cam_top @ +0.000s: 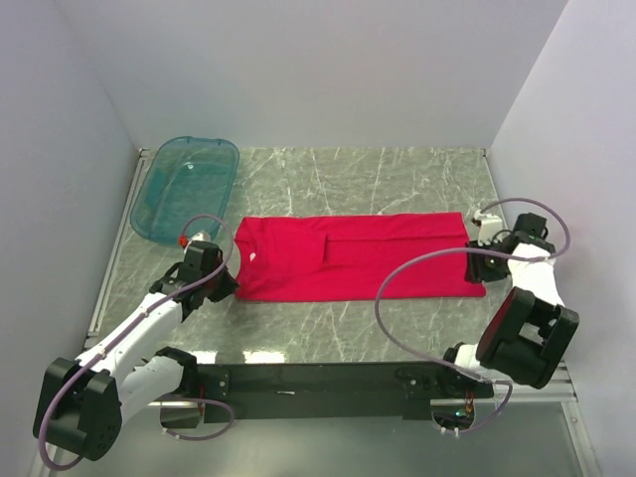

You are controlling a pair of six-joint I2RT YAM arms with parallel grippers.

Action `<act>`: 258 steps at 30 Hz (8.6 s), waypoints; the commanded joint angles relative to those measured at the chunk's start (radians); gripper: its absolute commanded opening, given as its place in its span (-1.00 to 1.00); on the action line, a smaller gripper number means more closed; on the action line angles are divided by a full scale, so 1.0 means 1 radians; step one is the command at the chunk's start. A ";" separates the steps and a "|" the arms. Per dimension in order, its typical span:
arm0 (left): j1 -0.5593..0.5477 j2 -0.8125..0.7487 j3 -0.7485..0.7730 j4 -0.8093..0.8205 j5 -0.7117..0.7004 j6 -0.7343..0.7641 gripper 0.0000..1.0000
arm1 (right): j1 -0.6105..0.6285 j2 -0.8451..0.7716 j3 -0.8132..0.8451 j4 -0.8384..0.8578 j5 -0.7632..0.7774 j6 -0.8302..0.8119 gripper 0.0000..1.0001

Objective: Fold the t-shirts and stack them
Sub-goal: Fold the tshirt

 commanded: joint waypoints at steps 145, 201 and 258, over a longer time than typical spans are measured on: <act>0.007 1.204 1.585 0.073 0.000 0.440 -0.01 | 0.688 -0.122 0.017 -0.029 -0.409 -0.403 0.00; 0.082 -0.489 -0.033 0.051 0.130 -0.088 0.79 | 1.532 0.451 0.350 0.163 -0.054 0.136 -0.73; 0.084 -0.334 -0.055 0.138 0.160 -0.069 0.75 | 0.917 1.080 1.197 0.125 -0.120 0.837 -1.00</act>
